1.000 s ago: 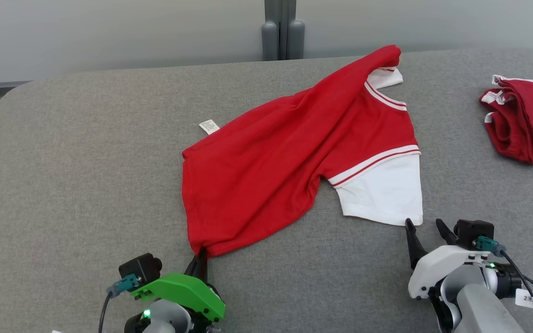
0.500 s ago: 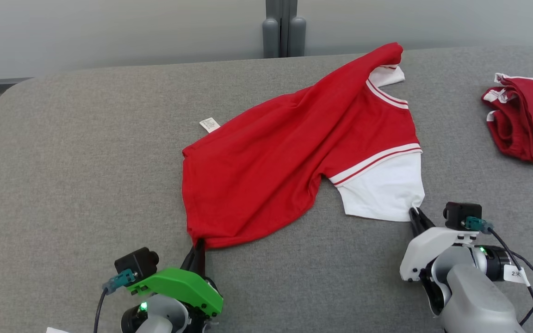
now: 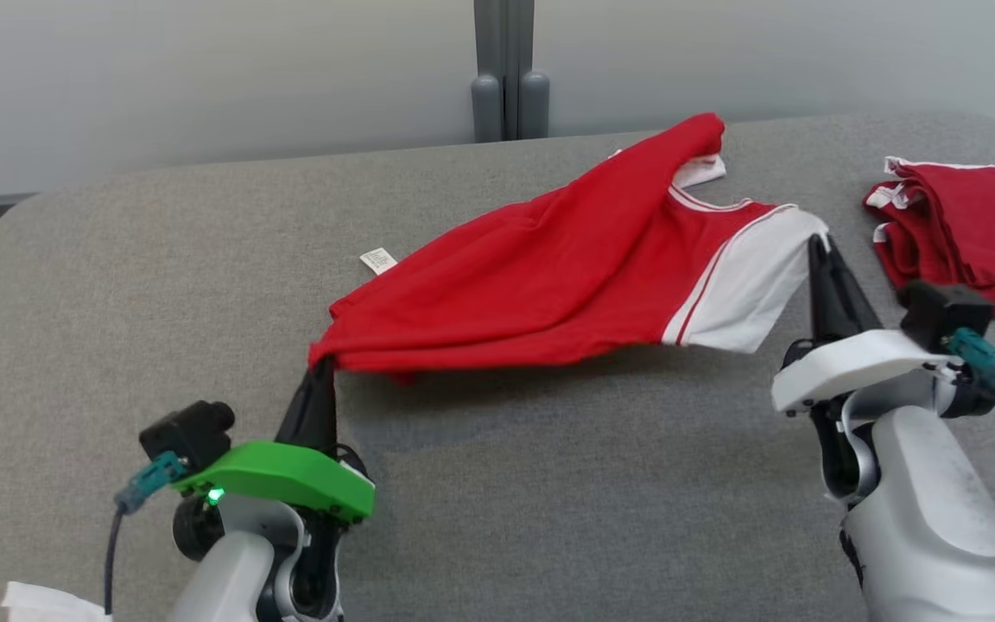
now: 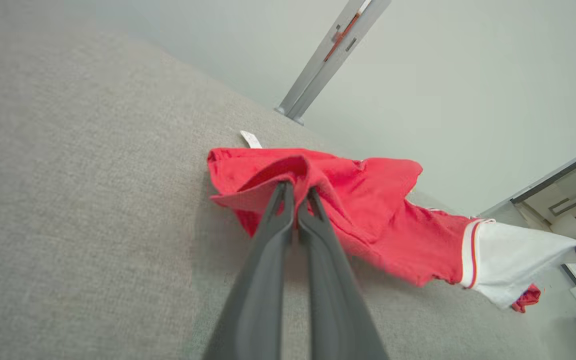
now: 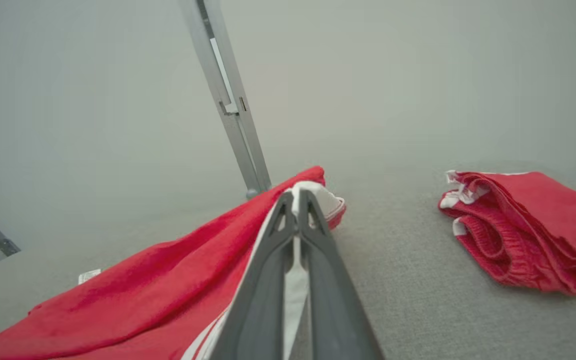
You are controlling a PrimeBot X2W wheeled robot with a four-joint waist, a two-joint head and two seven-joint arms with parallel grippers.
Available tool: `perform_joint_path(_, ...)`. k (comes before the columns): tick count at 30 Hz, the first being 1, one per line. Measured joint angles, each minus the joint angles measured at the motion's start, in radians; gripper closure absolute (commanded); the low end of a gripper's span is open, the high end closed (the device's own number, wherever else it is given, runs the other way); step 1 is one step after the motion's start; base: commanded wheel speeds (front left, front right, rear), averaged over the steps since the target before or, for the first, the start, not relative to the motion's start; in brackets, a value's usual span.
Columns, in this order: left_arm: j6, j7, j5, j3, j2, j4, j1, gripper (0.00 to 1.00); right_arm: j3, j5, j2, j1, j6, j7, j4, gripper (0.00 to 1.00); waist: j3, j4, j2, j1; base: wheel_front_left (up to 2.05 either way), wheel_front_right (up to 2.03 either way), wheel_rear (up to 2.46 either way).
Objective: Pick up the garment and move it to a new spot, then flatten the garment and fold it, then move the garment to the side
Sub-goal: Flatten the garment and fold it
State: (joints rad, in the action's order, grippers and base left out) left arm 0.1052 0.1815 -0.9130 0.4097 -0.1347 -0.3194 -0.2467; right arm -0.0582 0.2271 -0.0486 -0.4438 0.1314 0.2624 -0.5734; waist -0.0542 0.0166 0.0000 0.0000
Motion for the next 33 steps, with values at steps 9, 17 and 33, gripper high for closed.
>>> perform_joint_path(9,0.071,-0.02,0.039,-0.057,-0.103,0.385,-0.004,1.0,-0.078,-0.004,0.0,0.12,0.0,0.0,0.51,1.0,0.062,-0.032,0.0,0.0,0.0,0.0,0.0)
perform_joint_path(17,0.165,-0.132,0.119,-0.095,-0.243,0.785,-0.011,1.0,-0.121,-0.04,-0.001,0.182,0.0,0.0,0.856,1.0,0.088,-0.066,0.0,0.0,0.0,0.0,0.0)
perform_joint_path(33,0.198,-0.395,0.11,-0.109,-0.376,0.908,-0.203,1.0,-0.088,-0.044,-0.002,0.14,0.0,-0.194,1.076,1.0,0.02,-0.105,0.0,0.0,0.0,0.0,0.0)
